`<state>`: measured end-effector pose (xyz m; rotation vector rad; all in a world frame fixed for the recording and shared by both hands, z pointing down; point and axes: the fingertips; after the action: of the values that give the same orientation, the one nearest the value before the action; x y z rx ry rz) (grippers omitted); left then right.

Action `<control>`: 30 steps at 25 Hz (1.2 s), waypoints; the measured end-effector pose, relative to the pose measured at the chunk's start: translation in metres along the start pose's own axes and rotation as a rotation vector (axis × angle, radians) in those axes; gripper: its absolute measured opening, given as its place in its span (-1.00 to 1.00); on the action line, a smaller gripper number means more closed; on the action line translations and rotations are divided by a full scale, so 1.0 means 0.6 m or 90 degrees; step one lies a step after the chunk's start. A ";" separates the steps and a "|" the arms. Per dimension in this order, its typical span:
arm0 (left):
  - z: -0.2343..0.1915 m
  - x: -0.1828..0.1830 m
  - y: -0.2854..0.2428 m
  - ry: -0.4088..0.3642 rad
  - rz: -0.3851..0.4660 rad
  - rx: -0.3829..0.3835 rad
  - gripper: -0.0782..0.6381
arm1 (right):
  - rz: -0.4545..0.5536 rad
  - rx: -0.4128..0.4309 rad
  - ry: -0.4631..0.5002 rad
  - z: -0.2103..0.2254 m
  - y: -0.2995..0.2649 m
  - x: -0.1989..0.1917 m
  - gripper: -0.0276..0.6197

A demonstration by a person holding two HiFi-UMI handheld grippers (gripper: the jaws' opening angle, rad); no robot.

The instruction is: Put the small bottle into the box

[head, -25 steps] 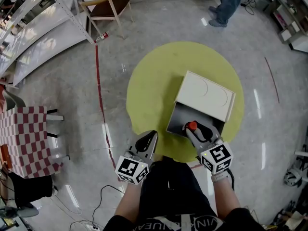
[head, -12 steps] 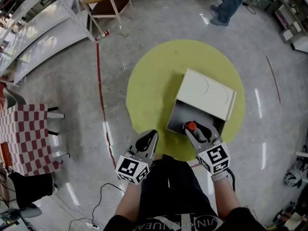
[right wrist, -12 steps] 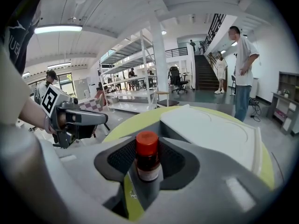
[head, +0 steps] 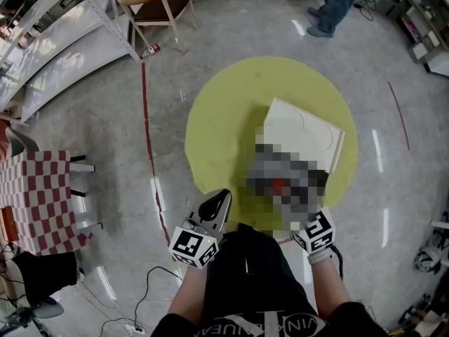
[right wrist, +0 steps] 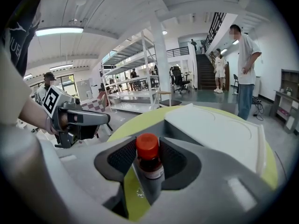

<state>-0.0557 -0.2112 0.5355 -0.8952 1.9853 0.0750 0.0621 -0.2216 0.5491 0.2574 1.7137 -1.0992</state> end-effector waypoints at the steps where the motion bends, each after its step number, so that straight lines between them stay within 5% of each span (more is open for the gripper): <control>1: 0.001 -0.001 0.001 0.000 0.000 0.000 -0.72 | 0.001 0.003 0.000 -0.003 0.000 0.000 -0.46; 30: 0.044 0.021 -0.011 -0.027 -0.007 -0.046 -0.72 | 0.097 -0.045 -0.041 0.014 0.060 0.057 -0.47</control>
<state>-0.0364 -0.2129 0.5125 -0.9431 1.9494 0.1599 0.0755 -0.2189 0.5005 0.3000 1.6441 -0.9236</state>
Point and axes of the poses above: the fingertips, and each gripper's own axes: y backward along the fingers, z to its right, x out of its top, and after that the axes turned 13 degrees about y, right-handed
